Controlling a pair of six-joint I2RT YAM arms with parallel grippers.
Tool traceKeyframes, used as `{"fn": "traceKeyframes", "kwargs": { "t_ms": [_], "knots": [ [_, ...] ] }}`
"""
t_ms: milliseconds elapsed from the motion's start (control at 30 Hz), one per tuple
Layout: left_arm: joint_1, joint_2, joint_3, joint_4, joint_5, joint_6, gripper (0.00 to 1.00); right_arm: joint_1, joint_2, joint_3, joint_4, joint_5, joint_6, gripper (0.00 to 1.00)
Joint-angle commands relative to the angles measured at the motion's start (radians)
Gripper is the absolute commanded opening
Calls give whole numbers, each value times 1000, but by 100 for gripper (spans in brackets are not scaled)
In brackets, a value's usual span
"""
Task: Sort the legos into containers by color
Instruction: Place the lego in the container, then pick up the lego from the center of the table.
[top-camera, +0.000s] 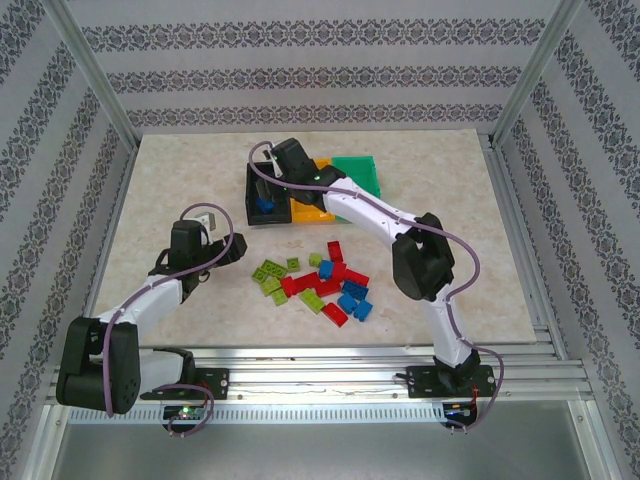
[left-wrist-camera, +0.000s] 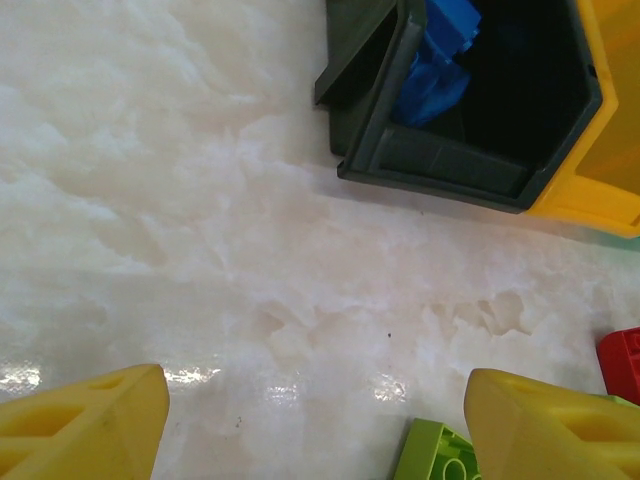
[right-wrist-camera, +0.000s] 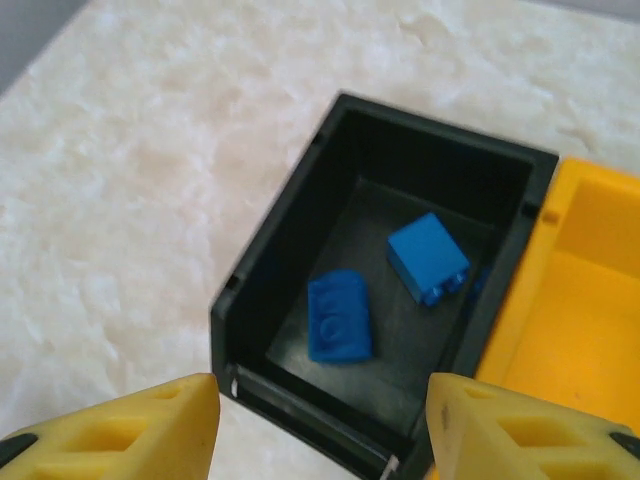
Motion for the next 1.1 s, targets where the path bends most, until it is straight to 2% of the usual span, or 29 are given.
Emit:
{"fn": "traceKeyframes", "kwargs": {
  "t_ms": [0, 267, 433, 567, 1067],
  "knots": [
    [16, 3, -7, 62, 33, -14, 78, 38, -87, -145, -44, 7, -20, 56],
    [17, 4, -13, 77, 52, -22, 78, 36, -382, -626, -6, -9, 40, 54],
    [18, 0, -15, 84, 58, -24, 78, 33, -463, -794, -48, -12, 15, 52],
    [17, 1, -16, 85, 62, -25, 78, 29, -452, -823, -84, -16, -27, 52],
    [19, 2, -12, 74, 57, -16, 78, 49, -284, -643, -245, -34, -148, 55]
  ]
}}
